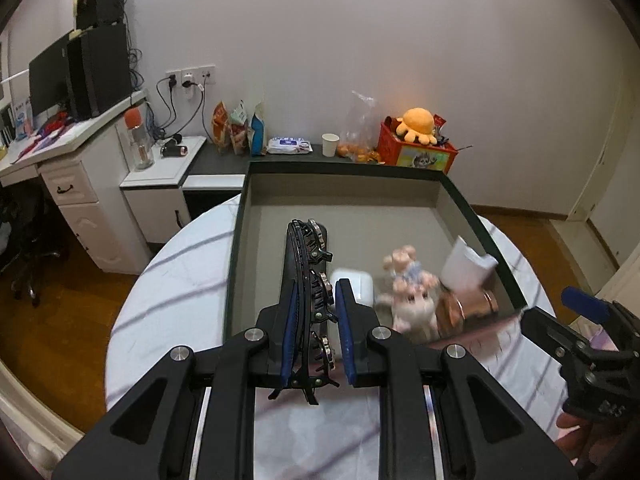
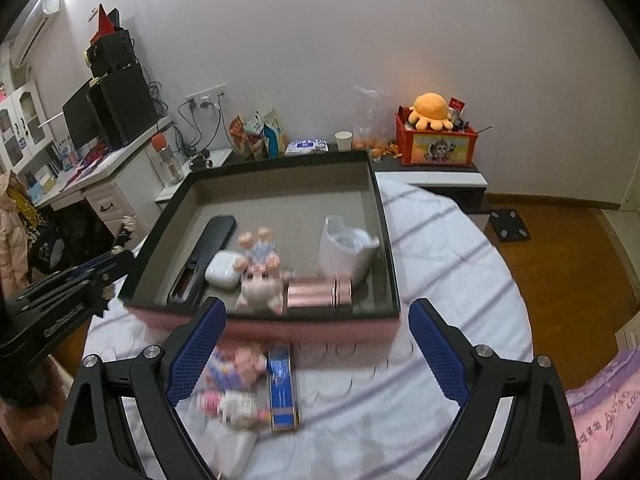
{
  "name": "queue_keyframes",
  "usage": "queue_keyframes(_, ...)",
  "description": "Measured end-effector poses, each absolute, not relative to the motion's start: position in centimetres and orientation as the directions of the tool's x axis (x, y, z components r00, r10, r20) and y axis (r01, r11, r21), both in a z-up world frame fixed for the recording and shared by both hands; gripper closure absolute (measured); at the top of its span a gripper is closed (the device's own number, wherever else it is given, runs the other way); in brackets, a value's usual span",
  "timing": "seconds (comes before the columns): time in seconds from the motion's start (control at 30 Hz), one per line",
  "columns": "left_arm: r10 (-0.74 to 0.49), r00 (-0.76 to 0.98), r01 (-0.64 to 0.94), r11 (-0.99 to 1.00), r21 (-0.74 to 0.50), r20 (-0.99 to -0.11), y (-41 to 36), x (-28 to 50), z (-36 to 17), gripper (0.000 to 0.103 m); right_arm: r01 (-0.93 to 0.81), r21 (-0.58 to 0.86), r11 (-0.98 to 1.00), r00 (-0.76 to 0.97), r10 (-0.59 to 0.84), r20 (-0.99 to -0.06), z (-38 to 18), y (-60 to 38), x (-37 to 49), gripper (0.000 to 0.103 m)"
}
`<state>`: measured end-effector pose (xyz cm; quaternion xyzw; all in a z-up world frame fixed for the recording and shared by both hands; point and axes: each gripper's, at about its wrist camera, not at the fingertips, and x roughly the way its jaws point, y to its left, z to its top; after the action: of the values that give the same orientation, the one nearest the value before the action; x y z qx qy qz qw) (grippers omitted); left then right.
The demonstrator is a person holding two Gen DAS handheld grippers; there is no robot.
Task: Organize rigid objects
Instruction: 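Carry the hair clip into the box and release it onto the remote, then move the right gripper toward the white charger plug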
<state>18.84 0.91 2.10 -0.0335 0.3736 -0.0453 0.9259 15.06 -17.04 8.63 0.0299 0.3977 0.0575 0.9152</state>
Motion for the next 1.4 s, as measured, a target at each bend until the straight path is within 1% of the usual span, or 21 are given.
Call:
queue_keyframes(0.27, -0.111, 0.662, 0.055, 0.994, -0.1, -0.741, -0.1, 24.2, -1.4, 0.084, -0.075, 0.102, 0.992, 0.668, 0.126, -0.733, 7.9, -17.5, 19.0, 0.009)
queue_keyframes(0.53, -0.092, 0.613, 0.039, 0.996, -0.086, -0.784, -0.4, 26.0, -3.7, 0.083, -0.062, 0.109, 0.992, 0.641, 0.124, -0.758, 6.2, -17.8, 20.7, 0.009)
queue_keyframes(0.57, -0.087, 0.607, 0.038, 0.996, -0.081, -0.79, -0.5, 26.1, -3.8, 0.08, -0.062, 0.111, 0.992, 0.638, 0.124, -0.76, 6.1, -17.8, 20.8, 0.009)
queue_keyframes(0.6, -0.089, 0.601, 0.039, 0.996, -0.082, -0.794, -0.4, 26.2, -3.9, 0.066, -0.062, 0.11, 0.992, 0.637, 0.124, -0.761, 6.1, -17.8, 20.9, 0.009)
queue_keyframes(0.63, -0.088, 0.599, 0.036, 0.996, -0.083, -0.796, -0.4, 26.1, -4.0, 0.056, -0.063, 0.108, 0.992, 0.637, 0.123, -0.761, 6.1, -17.8, 20.9, 0.009)
queue_keyframes(0.67, -0.109, 0.602, 0.052, 0.994, -0.098, -0.791, -0.5, 25.9, -3.9, 0.051, -0.064, 0.107, 0.992, 0.637, 0.123, -0.761, 6.1, -17.8, 20.8, 0.009)
queue_keyframes(0.7, -0.11, 0.604, 0.058, 0.994, -0.094, -0.789, -0.6, 25.8, -3.8, 0.04, -0.064, 0.107, 0.992, 0.638, 0.123, -0.76, 6.2, -17.8, 20.8, 0.009)
queue_keyframes(0.73, -0.081, 0.618, 0.053, 0.997, -0.061, -0.782, -0.9, 25.4, -3.4, 0.03, -0.064, 0.106, 0.992, 0.64, 0.123, -0.759, 6.3, -17.7, 20.6, 0.009)
queue_keyframes(0.77, -0.068, 0.63, 0.051, 0.998, -0.046, -0.774, -1.0, 25.2, -3.1, 0.012, -0.065, 0.104, 0.992, 0.642, 0.122, -0.757, 6.5, -17.6, 20.4, 0.009)
queue_keyframes(0.8, -0.062, 0.657, 0.051, 0.998, -0.037, -0.751, -1.1, 24.5, -2.4, 0.006, -0.066, 0.103, 0.992, 0.645, 0.121, -0.755, 6.7, -17.6, 20.2, 0.009)
queue_keyframes(0.87, -0.071, 0.688, 0.053, 0.997, -0.048, -0.722, -0.9, 23.4, -1.2, 0.006, -0.067, 0.1, 0.993, 0.652, 0.12, -0.749, 7.1, -17.4, 19.6, 0.009)
queue_keyframes(1.0, -0.056, 0.715, 0.028, 0.998, -0.052, -0.697, -0.1, 21.7, 0.7, 0.0, -0.065, 0.097, 0.993, 0.67, 0.115, -0.734, 8.2, -17.2, 18.1, 0.009)
queue_keyframes(1.1, 0.017, 0.719, -0.021, 1.0, 0.003, -0.695, 0.3, 20.1, 2.0, 0.0, -0.064, 0.095, 0.993, 0.686, 0.112, -0.719, 9.1, -17.0, 16.7, 0.009)
queue_keyframes(1.17, 0.015, 0.728, -0.026, 1.0, -0.005, -0.686, 0.6, 18.7, 2.8, 0.0, -0.066, 0.096, 0.993, 0.695, 0.115, -0.71, 9.6, -17.0, 15.8, 0.009)
queue_keyframes(1.27, -0.032, 0.746, -0.017, 0.998, -0.067, -0.666, 1.4, 15.9, 4.0, 0.0, -0.06, 0.099, 0.993, 0.704, 0.112, -0.701, 10.1, -16.9, 14.5, 0.009)
queue_keyframes(1.4, -0.05, 0.757, -0.015, 0.995, -0.094, -0.652, 1.9, 13.0, 4.8, 0.0, -0.056, 0.101, 0.993, 0.718, 0.11, -0.688, 10.8, -16.9, 12.6, 0.009)
